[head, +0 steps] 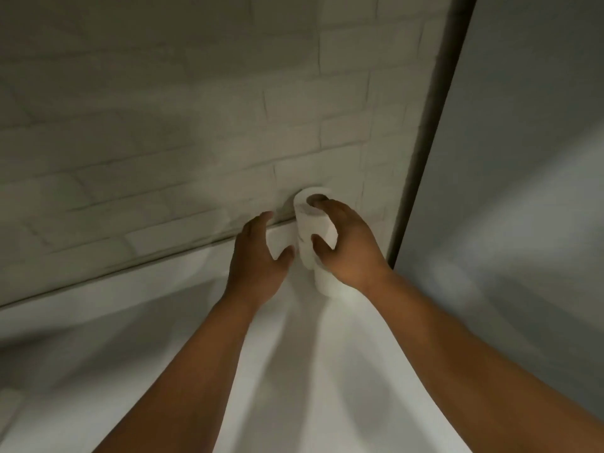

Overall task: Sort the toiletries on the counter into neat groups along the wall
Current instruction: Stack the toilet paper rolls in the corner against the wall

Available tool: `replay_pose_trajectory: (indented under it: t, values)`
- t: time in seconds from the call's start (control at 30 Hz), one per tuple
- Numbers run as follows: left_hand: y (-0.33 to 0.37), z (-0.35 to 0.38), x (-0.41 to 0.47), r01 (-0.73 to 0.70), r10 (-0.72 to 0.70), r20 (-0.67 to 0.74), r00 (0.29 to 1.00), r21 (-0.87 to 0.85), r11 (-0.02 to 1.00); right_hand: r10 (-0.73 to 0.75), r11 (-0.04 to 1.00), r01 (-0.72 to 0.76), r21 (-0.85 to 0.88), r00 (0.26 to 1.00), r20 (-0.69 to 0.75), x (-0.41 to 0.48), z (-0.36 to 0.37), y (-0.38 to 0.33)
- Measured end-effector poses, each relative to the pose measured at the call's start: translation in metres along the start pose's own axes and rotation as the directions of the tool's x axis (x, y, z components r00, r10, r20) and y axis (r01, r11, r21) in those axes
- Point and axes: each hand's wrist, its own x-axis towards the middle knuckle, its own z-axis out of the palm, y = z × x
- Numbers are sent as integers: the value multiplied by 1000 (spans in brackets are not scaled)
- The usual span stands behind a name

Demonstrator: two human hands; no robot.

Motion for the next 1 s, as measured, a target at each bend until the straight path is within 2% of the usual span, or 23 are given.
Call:
replay_pose_trajectory:
  t: [0.13, 0.43, 0.7, 1.0]
  values:
    - [-14, -46, -52, -61, 63, -8, 998, 130, 990, -84, 992, 92, -92, 993, 83, -29, 23, -53]
    - [-81, -181, -182, 29, -5, -118, 993, 201, 979, -183, 983, 183, 28, 944, 273, -97, 103, -186]
    - [-162, -317, -303, 222, -154, -260, 953, 256, 941, -375, 927, 348, 141, 835, 402, -158, 204, -333]
    - [-263, -439, -429, 485, -347, -409, 844, 302, 821, -515, 857, 414, 308, 648, 561, -240, 329, -468]
